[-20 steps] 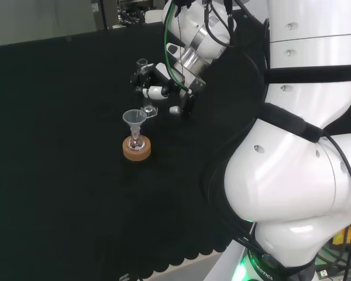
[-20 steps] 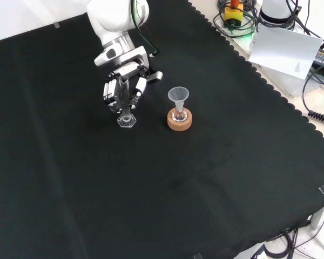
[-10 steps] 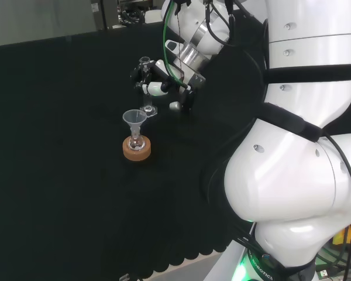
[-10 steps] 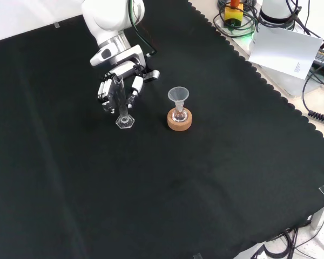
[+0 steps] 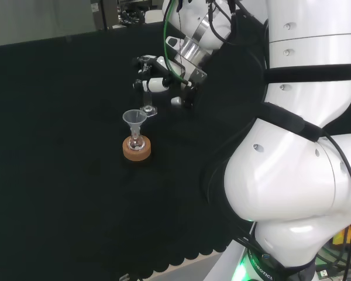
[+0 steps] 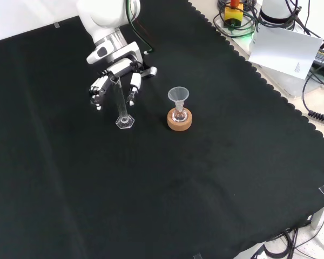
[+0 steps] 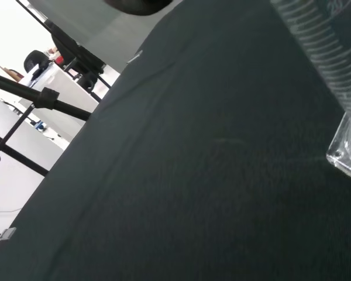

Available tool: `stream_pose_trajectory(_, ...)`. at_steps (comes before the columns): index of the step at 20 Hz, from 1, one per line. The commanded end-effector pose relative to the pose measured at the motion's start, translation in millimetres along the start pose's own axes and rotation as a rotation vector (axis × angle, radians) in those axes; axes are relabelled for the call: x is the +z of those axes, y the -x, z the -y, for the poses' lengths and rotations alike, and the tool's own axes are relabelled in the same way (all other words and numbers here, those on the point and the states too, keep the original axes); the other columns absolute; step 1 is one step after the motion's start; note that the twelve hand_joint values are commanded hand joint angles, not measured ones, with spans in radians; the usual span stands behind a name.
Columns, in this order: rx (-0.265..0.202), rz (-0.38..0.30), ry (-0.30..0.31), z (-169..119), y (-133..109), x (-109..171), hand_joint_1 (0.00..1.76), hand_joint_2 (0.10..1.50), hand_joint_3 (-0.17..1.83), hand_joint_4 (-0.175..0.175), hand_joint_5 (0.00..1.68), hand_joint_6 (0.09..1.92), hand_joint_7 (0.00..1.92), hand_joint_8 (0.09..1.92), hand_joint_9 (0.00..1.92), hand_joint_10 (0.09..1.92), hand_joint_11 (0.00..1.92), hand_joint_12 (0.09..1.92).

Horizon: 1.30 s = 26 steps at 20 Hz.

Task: Put the graduated cylinder back on the table.

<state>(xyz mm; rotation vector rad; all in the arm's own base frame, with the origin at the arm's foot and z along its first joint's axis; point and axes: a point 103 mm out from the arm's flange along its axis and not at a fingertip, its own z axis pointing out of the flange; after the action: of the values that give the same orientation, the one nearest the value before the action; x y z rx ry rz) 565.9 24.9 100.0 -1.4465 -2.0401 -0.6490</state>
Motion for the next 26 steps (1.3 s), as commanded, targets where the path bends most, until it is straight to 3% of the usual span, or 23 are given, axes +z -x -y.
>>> stream_pose_trajectory(1, 0.017, 0.012, 0.009, 5.4, -1.4, -15.1, 0.81, 0.94, -0.17, -0.064, 0.30, 0.11, 0.10, 0.65, 0.62, 0.09, 0.12, 1.39)
stream_pose_trajectory(8, 0.014, 0.055, 0.060, 33.8, -20.4, -44.7, 0.79, 0.93, -0.17, -0.064, 0.29, 0.09, 0.08, 0.66, 0.60, 0.09, 0.10, 1.40)
stream_pose_trajectory(19, 0.016, 0.175, 0.172, 114.5, -88.9, -101.1, 0.76, 0.91, -0.17, -0.063, 0.29, 0.09, 0.07, 0.66, 0.59, 0.09, 0.08, 1.41)
stream_pose_trajectory(26, 0.060, 0.296, 0.166, 162.7, -129.9, -128.6, 0.75, 0.91, -0.17, -0.063, 0.30, 0.09, 0.07, 0.67, 0.59, 0.09, 0.08, 1.42)
